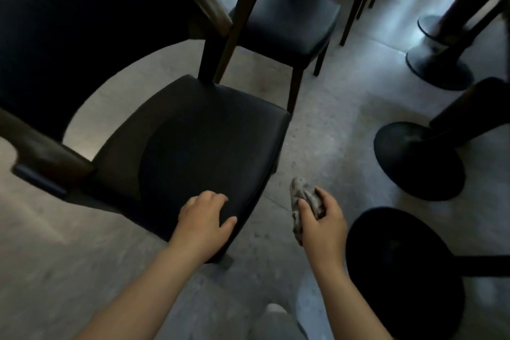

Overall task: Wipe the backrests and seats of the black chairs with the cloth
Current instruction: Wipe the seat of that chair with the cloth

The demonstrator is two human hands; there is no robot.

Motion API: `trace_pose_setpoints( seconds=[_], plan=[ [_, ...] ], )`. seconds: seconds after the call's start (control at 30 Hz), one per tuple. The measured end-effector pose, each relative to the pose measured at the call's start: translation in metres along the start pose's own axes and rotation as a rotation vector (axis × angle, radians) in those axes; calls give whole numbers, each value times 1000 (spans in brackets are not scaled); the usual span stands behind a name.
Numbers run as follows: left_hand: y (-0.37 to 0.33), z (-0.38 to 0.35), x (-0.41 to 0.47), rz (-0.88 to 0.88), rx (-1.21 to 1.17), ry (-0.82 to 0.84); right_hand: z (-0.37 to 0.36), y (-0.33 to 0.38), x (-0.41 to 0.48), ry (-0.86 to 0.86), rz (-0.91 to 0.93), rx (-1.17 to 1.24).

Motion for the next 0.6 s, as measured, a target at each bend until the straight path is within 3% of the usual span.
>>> trace_pose_setpoints(
  seconds=[0.33, 0.6],
  plan=[
    [-127, 115, -113, -164, -53, 68, 174, 117, -51, -90, -93, -23],
    [-226, 144, -177, -314, -47, 124, 302, 148, -68, -159, -146, -128]
  ],
)
Point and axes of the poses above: each hand's wrist, its own x-axis towards the middle knuckle, its own z-axis out of the back of the hand, y = z × x, the point moved 8 cm from there along x, towards the middle knuckle, and after that the axes turned 6 degrees about z, right-handed, at the moved point
